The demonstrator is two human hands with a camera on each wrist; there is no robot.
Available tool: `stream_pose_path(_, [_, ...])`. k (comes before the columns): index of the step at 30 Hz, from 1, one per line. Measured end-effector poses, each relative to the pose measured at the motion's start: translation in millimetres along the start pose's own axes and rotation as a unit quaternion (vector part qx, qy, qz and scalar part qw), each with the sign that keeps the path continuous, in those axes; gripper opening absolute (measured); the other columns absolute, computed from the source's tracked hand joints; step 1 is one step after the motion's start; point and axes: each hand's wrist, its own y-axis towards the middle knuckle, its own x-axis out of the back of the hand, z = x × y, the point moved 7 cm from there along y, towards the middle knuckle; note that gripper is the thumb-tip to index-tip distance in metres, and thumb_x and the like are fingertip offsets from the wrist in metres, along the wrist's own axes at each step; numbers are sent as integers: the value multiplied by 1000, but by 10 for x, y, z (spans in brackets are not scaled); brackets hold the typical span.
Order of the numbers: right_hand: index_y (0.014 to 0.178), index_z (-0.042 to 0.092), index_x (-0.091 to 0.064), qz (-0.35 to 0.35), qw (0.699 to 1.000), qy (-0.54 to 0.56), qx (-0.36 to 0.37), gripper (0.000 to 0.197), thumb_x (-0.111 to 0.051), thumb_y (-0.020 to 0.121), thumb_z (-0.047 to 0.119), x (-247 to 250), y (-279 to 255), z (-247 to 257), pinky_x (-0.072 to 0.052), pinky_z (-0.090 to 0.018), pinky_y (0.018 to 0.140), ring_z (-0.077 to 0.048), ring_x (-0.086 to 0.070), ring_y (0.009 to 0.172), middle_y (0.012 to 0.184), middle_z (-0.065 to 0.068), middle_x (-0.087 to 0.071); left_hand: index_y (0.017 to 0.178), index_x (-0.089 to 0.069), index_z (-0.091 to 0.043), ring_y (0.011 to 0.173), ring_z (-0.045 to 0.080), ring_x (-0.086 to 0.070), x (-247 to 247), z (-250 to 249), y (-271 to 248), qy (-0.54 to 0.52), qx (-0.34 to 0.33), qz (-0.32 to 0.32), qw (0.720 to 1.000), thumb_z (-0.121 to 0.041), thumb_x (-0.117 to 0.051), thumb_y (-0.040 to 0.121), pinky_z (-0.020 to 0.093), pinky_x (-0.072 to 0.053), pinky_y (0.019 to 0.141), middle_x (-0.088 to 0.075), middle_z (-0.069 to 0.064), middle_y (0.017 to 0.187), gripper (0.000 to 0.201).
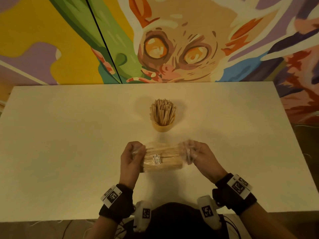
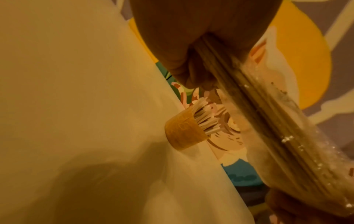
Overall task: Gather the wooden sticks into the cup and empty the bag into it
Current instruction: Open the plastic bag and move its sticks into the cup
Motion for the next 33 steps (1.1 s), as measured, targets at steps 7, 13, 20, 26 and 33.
stream_pose_path(7, [71, 19, -68, 33, 998, -61, -12, 28, -56, 85, -1, -109, 17, 1, -36, -27, 50, -24, -49, 60, 70, -15, -58, 93, -53, -15, 70, 14, -61, -124, 50, -54, 10, 3, 47, 999, -18, -51, 97, 32, -49, 51, -58, -3, 83, 6])
stream_pose_path(13, [71, 21, -73, -11, 997, -71, 15, 20, -66, 84, 7, 152, 39, 207, -43, -41, 64, -32, -59, 75, 74, -16, -64, 97, -63, -13, 66, 12, -63, 87, 55, 8, -7, 13, 1, 1000, -15, -54, 98, 34, -51, 52, -63, -3, 82, 10])
stream_pose_path(20, [75, 1, -67, 3, 992, -123, -12, 23, -52, 91, -5, 35, 96, 90, -34, -22, 43, -20, -44, 52, 67, -11, -57, 85, -69, -7, 72, 11, -67, -174, -29, -18, -2, -3, 26, 1000, -8, -63, 91, 28, -53, 55, -71, -5, 83, 9])
stream_pose_path(26, [79, -5, -70, -100, 992, -72, -9, 14, -66, 90, 4, 311, 128, 134, -34, -31, 51, -21, -55, 56, 68, -9, -65, 87, -72, -14, 73, 18, -66, 29, 165, 15, -39, 23, -5, 999, -25, -68, 86, 32, -51, 58, -70, 5, 84, 12])
stream_pose_path(33, [82, -18, -63, -105, 993, -37, -40, 27, -71, 85, 8, 523, 224, 177, -30, -20, 38, -14, -40, 36, 53, -9, -59, 81, -75, -18, 70, 14, -65, 274, 403, 137, -123, 84, 12, 989, -50, -85, 57, 26, -55, 63, -68, 0, 76, 42])
